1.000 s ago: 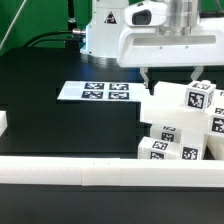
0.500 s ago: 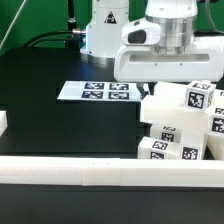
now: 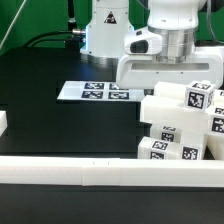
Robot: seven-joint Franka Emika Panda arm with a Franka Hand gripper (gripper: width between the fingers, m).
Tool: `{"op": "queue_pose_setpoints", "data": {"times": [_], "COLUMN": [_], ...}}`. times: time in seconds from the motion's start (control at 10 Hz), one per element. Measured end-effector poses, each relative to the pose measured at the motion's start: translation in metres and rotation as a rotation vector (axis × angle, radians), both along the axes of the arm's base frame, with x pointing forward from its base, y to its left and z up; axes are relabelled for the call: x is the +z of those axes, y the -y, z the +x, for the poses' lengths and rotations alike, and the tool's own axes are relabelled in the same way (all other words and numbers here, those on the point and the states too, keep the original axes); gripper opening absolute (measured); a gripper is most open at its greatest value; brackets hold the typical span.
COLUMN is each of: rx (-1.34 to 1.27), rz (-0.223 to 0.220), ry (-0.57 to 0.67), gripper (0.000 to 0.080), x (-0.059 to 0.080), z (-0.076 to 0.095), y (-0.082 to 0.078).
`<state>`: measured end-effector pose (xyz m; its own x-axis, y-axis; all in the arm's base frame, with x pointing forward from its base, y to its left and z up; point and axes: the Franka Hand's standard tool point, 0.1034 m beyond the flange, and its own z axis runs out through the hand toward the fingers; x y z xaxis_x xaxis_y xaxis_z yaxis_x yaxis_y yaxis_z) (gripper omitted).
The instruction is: Assemble chair
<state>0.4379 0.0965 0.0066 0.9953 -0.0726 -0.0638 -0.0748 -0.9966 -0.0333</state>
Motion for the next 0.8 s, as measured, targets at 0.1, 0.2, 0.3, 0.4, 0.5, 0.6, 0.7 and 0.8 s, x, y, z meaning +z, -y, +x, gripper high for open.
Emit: {"op": "queue_pose_setpoints", "data": {"times": [0.1, 0.2, 0.3, 0.4, 0.5, 0.6, 0.7, 0.8], "rx": [0.0, 0.0, 0.008, 0.007, 0.014, 0.011, 0.012, 0.018], "rz": [0.0, 0.0, 0.0, 0.001, 0.005, 0.018, 0.035, 0.047], "ry": [0.0, 0.0, 0.0, 0.002, -0.024, -0.042, -0.056, -0.063], "gripper": [0.0277, 0.0281, 0.0281, 0.0281, 0.0281, 0.0281, 0.0281, 0.0281], "x": [0.0, 0.0, 0.002, 0.008, 0.024, 0.045, 0.071, 0.092], "z": [0.0, 0.0, 0.001, 0.003, 0.003, 0.006, 0.011, 0.017], "y": [0.0, 0.0, 0.002, 0.005, 0.007, 0.007, 0.004, 0.002]}}
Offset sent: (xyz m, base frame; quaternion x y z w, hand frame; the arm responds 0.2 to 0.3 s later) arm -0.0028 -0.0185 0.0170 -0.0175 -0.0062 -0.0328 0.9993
